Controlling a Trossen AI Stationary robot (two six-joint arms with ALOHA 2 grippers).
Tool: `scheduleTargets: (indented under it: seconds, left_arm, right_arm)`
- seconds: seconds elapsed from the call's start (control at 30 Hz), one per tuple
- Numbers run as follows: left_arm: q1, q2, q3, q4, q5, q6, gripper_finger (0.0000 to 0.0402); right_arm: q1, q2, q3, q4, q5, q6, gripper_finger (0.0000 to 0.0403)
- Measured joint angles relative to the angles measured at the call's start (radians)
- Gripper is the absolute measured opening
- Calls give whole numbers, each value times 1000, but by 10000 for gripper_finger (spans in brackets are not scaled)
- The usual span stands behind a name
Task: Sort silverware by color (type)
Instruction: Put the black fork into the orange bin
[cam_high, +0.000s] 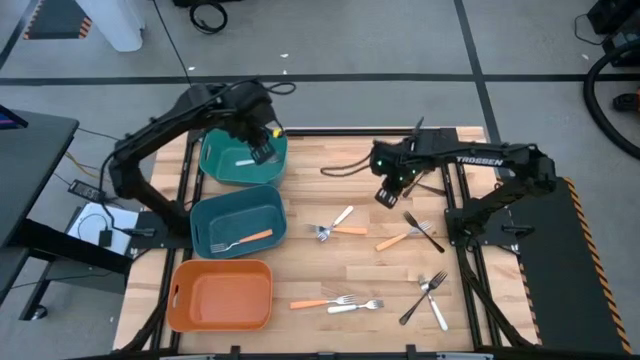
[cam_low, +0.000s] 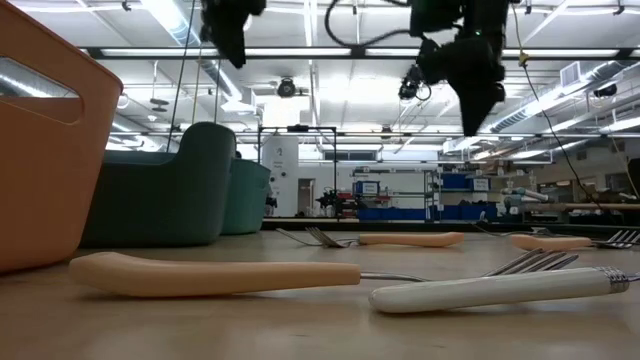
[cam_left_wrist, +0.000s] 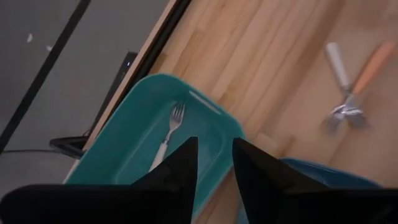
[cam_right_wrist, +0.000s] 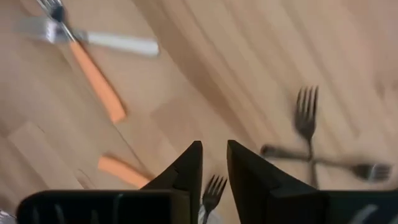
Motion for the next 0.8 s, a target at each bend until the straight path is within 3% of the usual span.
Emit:
scheduleTargets:
  seconds: [0.13,0.3,0.5,0.8]
  left_arm:
    - [-35,-36,0,5,1,-36,110]
    - [-77,-49,0,11,0,-36,110]
    - [-111,-49,-9,23,0,-35,110]
    - [-141,-49,-11,23,-2,-63,110]
  right_arm:
    - [15,0,-99,7,17,37,112]
    - [-36,0,-249,89,135,56,129]
    - [-205,0,-365,227,98,-27,129]
    - [-407,0,-382,300,27,-304,129]
